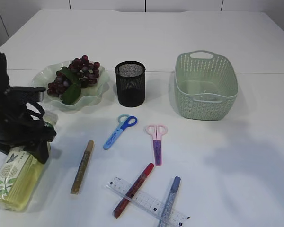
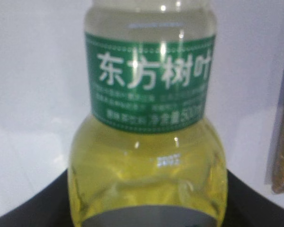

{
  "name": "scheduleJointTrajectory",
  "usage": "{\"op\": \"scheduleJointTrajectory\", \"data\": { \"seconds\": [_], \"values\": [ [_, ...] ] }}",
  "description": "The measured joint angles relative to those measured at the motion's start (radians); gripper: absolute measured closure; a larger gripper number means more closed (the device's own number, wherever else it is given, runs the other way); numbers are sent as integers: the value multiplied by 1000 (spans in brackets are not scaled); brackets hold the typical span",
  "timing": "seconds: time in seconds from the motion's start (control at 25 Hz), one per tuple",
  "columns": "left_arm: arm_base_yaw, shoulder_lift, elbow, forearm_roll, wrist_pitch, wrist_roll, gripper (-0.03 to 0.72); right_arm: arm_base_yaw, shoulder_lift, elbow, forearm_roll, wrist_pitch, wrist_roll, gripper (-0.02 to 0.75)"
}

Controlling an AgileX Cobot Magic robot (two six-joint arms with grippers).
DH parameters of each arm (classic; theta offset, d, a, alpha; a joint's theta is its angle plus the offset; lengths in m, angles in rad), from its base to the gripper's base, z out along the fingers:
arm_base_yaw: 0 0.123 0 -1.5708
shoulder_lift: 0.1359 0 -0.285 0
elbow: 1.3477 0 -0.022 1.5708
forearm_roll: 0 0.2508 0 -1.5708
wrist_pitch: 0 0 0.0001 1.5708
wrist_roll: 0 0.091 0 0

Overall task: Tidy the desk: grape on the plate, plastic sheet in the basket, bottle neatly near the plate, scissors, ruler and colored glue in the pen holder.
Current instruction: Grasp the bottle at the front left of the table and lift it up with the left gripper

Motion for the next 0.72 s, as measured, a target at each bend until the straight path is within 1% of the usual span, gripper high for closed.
{"op": "scheduleJointTrajectory", "data": {
  "seconds": [0.2,0.36,0.56,0.72],
  "values": [
    [0,-175,75,-5,-106,-19,258,0,0,0,0,0,0,301],
    [5,-302,156,-5,-231,-43,259,0,0,0,0,0,-4,301],
    [34,-419,309,-7,-503,-47,259,0,0,0,0,0,-25,301],
    [51,-440,423,-7,-707,-49,259,0,0,0,0,0,-32,301]
  ]
}}
